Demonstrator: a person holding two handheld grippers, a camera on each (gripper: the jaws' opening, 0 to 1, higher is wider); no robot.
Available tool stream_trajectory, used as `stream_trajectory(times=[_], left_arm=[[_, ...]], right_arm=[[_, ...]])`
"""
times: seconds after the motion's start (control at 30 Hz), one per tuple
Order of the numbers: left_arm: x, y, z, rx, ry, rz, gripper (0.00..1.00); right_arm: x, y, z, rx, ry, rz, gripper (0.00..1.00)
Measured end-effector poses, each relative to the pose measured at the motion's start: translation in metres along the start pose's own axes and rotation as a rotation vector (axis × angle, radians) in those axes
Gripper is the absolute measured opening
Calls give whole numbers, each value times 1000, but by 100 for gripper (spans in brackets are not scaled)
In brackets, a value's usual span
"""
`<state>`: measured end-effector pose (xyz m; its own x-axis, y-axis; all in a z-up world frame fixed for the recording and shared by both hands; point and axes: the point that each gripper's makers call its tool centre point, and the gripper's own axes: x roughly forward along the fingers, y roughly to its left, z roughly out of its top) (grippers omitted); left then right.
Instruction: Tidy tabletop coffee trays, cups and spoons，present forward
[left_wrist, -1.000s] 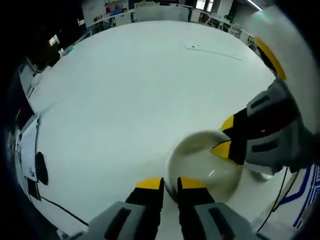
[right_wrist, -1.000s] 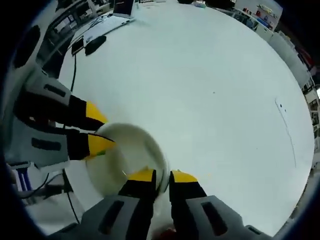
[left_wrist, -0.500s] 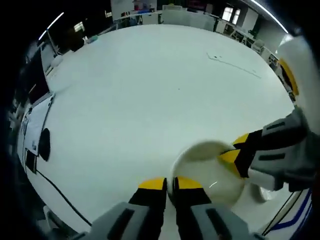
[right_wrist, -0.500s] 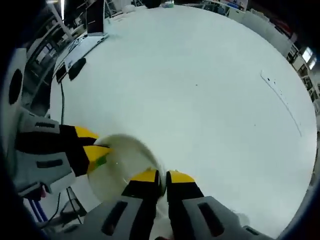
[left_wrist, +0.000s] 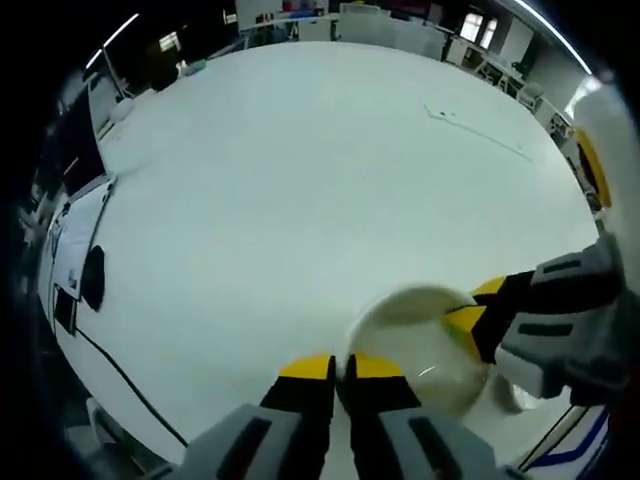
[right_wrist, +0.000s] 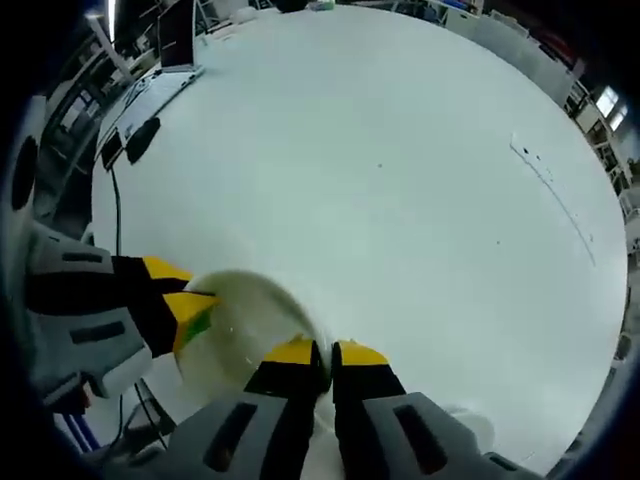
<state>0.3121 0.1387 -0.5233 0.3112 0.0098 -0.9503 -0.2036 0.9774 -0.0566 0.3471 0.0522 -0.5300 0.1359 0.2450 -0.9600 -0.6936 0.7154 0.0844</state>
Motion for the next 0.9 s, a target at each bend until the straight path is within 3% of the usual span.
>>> stream_trajectory(times=[0.2,0.43,0.53,0.6,0.73,0.9], left_arm=[[-8,-9,2,12,4,-6,6],[-12,-35,12,41,19,-35,6],[-17,-52,6,60,27,-57,6],[-17,-63,14,79,21,-63,6],[-20,-84,13,106,21,-79,6],[-24,-110,2,141,27,-91,6]], right_arm=[[-8,-10,5,6,-1,-11,6],[-22,-30,-8,44,10,-25,6],[-30,-42,-16,64,17,-32,6],[-35,-51,-18,76,12,-40,6],[-42,-66,-27,99,12,-54,6],[-51,-83,-46,130,11,-63,6]])
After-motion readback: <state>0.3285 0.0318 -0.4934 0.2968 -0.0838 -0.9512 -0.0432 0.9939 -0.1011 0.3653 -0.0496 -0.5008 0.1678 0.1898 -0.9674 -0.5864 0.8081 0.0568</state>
